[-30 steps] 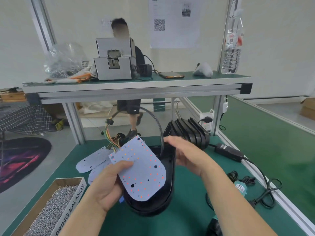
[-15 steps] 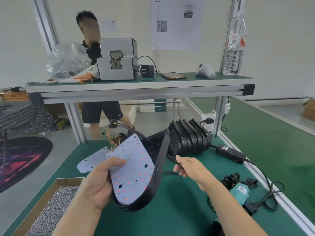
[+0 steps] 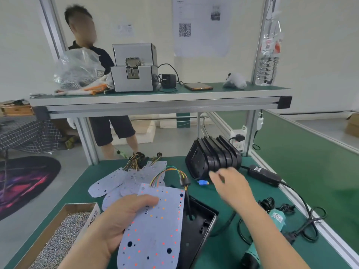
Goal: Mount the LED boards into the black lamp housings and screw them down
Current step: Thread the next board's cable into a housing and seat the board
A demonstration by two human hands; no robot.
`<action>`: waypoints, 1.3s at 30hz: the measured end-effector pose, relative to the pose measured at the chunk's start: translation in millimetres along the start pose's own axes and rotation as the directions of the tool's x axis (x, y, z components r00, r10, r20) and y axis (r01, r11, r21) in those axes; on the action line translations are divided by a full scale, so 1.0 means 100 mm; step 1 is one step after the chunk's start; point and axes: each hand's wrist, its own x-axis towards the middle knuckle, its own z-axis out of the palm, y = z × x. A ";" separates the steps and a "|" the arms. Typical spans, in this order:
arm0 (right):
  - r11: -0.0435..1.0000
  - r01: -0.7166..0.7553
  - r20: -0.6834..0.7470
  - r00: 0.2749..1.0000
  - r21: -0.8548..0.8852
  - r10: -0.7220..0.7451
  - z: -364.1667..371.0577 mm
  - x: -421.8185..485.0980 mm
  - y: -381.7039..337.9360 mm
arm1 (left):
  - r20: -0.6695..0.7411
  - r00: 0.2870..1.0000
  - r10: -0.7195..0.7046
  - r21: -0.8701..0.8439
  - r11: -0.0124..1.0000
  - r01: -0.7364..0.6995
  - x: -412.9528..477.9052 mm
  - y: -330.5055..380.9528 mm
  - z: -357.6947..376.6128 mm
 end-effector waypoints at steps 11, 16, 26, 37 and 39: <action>0.904 0.212 0.291 0.898 0.371 -0.330 -0.26 -0.07 -0.70 | 0.166 0.985 -0.034 -0.077 0.996 0.047 0.13 -0.16 -0.13; 0.923 0.288 0.290 0.888 0.255 -0.357 -0.26 -0.09 -0.64 | 0.194 0.975 -0.111 -0.250 0.955 0.159 0.17 -0.29 -0.22; 0.886 0.460 0.226 0.858 0.062 -0.461 -0.06 -0.24 -0.56 | 0.175 0.985 -0.006 -0.259 0.964 0.052 0.15 -0.28 -0.20; 0.934 0.299 0.222 0.914 0.198 -0.340 -0.07 -0.08 -0.45 | 0.144 0.983 0.115 -0.015 0.993 -0.114 0.11 -0.29 -0.24; 0.948 0.240 0.293 0.910 0.209 -0.295 -0.09 -0.05 -0.43 | 0.126 0.983 0.131 0.000 0.991 -0.133 0.11 -0.27 -0.26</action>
